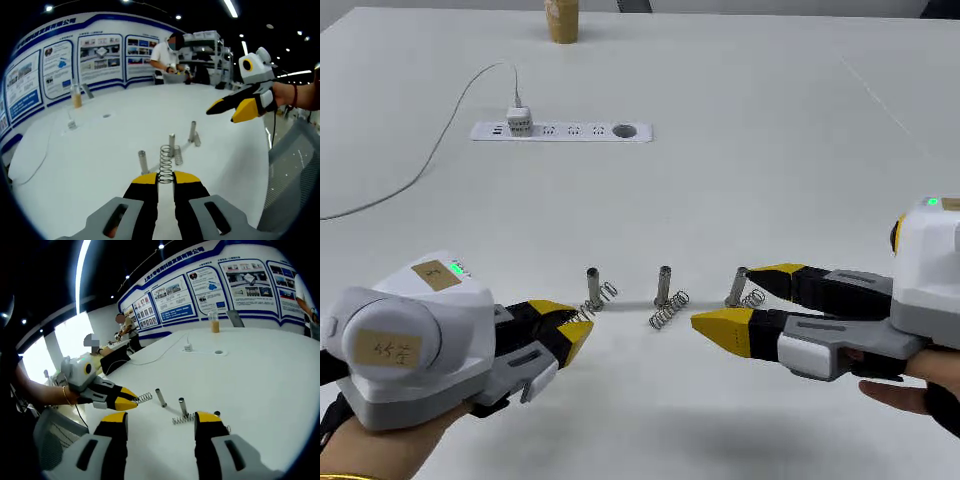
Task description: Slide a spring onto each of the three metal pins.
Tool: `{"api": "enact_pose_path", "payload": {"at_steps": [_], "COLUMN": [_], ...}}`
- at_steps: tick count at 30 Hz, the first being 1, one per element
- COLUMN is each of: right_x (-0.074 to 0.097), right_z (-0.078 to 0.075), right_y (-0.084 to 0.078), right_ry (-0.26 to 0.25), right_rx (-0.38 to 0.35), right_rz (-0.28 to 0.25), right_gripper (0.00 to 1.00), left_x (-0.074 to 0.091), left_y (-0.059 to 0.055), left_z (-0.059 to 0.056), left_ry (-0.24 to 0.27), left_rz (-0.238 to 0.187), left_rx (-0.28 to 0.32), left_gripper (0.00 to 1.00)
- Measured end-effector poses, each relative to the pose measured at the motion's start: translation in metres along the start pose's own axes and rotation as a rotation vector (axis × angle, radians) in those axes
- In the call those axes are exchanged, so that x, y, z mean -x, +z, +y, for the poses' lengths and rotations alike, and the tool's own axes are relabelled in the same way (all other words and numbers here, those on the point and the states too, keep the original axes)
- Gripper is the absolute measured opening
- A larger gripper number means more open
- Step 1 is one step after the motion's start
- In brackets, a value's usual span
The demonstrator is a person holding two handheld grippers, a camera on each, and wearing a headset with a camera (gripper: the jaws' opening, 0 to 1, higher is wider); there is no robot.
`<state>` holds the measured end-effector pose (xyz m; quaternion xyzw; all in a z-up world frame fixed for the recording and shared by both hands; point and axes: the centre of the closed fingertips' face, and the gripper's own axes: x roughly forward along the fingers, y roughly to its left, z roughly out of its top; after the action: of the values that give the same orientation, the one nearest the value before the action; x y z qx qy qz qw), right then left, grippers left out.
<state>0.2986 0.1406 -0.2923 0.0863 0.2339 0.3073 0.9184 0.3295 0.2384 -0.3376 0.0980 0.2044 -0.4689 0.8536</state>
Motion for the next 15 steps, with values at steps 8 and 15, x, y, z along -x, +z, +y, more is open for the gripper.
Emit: {"api": "enact_pose_path", "payload": {"at_steps": [8,15], "right_x": [-0.014,-0.023], "right_z": [0.013,0.021], "right_y": [0.010,0.020], "right_ry": [0.027,0.053], "right_rx": [-0.087,-0.159], "right_rz": [-0.050,-0.095], "right_gripper": [0.49,0.42], "left_x": [0.007,0.012], "left_y": [0.015,0.027], "left_z": [-0.009,-0.015], "left_ry": [-0.018,-0.039], "left_rz": [-0.084,-0.138], "left_rx": [0.035,0.050], "left_gripper": [0.10,0.10]}}
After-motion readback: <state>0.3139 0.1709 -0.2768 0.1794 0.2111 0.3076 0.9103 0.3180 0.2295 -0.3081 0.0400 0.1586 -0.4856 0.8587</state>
